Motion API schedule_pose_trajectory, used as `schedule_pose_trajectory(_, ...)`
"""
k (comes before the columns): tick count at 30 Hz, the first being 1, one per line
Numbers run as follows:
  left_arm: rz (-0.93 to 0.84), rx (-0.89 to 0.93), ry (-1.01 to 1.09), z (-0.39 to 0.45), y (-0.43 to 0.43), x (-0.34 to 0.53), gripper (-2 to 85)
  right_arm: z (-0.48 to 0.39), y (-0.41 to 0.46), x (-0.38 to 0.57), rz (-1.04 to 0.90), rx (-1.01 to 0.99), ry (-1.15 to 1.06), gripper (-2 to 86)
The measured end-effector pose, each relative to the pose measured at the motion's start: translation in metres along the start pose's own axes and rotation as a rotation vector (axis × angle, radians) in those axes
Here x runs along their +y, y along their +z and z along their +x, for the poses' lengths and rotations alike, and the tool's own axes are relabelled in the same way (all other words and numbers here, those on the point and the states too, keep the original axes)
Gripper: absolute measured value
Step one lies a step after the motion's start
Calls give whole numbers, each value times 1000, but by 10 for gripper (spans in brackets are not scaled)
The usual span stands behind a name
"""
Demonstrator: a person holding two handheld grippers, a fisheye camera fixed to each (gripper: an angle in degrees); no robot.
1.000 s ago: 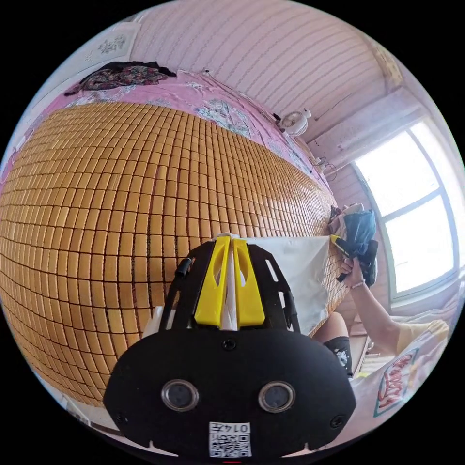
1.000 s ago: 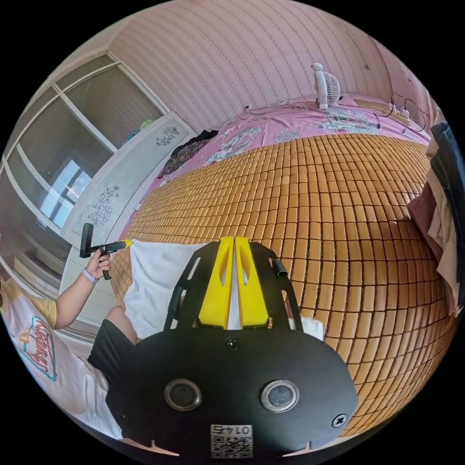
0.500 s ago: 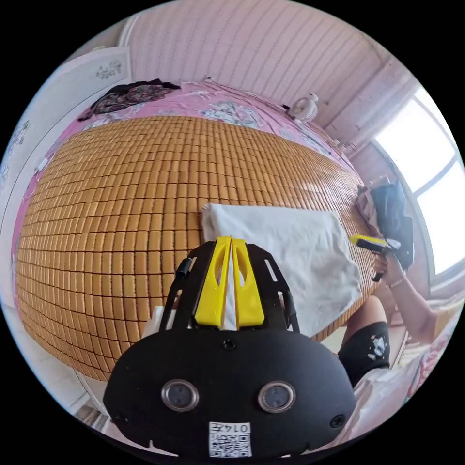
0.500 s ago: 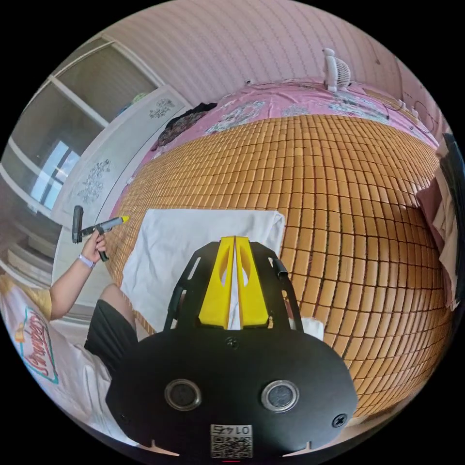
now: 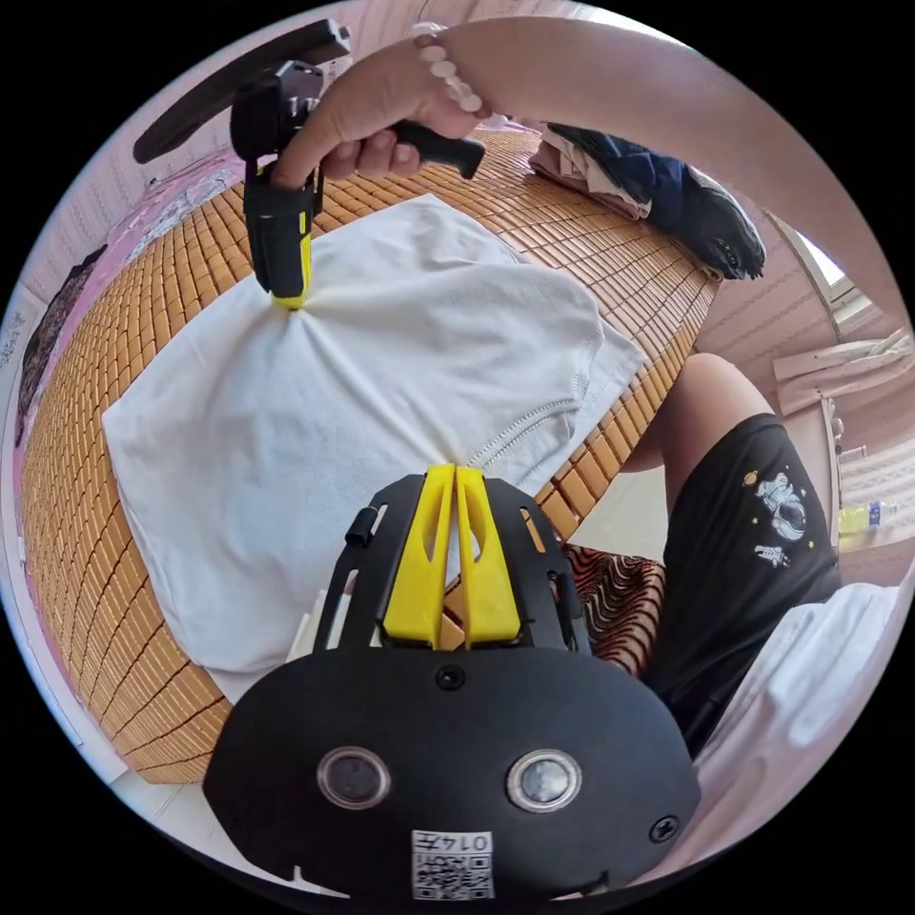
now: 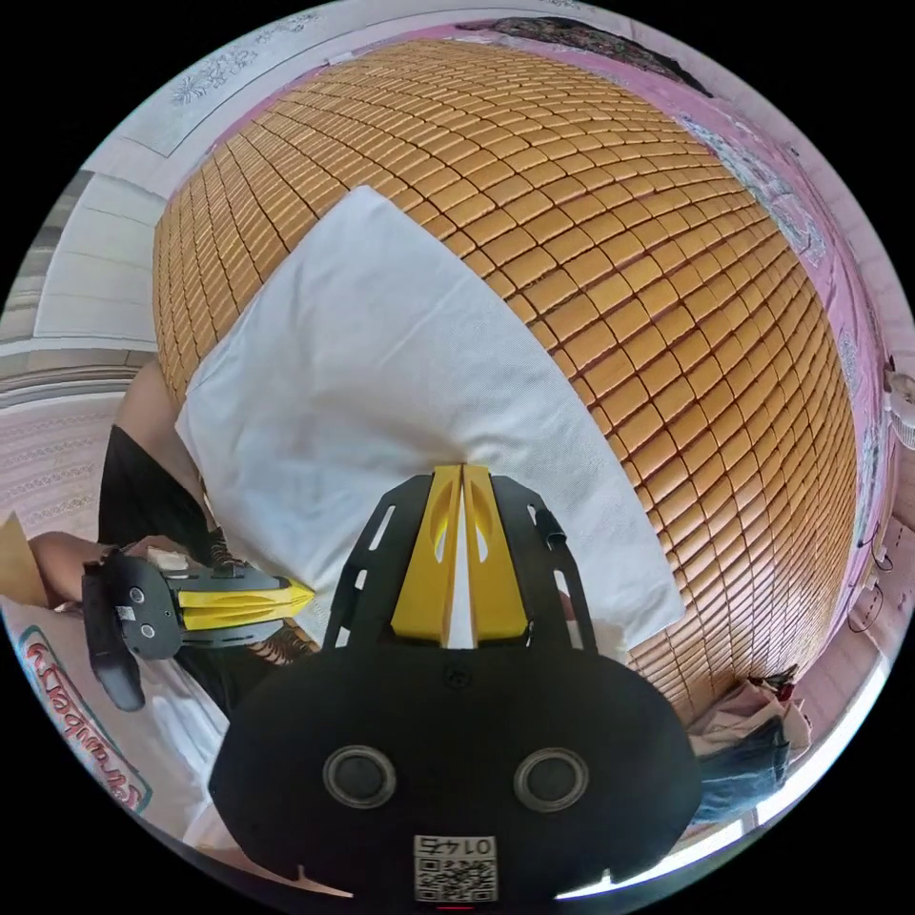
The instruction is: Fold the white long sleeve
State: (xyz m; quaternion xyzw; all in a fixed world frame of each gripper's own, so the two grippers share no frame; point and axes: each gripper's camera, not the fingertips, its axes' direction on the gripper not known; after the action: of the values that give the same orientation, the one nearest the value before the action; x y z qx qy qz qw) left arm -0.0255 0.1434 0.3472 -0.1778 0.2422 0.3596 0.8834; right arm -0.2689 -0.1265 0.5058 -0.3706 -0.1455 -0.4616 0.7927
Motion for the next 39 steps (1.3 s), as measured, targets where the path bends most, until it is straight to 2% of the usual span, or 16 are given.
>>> schedule_pose_trajectory(5, 41, 10, -20, 7, 3, 5, -10, -3, -25, -40, 37, 96, 21, -4)
schedule_pose_trajectory(10, 39, 49, -16, 10, 6, 6, -10, -17, -15, -77, -128, 181, -82, -5)
schedule_pose_trajectory(15, 35, 98, -25, 9, 9, 7, -10, 6, -26, -92, -33, 199, 4, -6)
schedule_pose_trajectory(18, 32, 107, -24, 11, 11, 9, -10, 10, -14, -90, -90, 214, -22, -7)
schedule_pose_trajectory(26, 30, 76, 32, 24, 12, 16, -10, 11, -9, -46, 24, 265, -30, -8)
schedule_pose_trajectory(29, 26, 61, 44, 29, 12, 19, -10, 26, -11, -14, 112, 205, 63, -9)
schedule_pose_trajectory(34, 57, 35, 71, 36, 11, 30, -10, 35, -32, 118, 432, 39, 237, -8)
schedule_pose_trajectory(39, 132, 65, 101, 41, -3, 48, -8, 37, -4, 278, 491, -39, 438, -3)
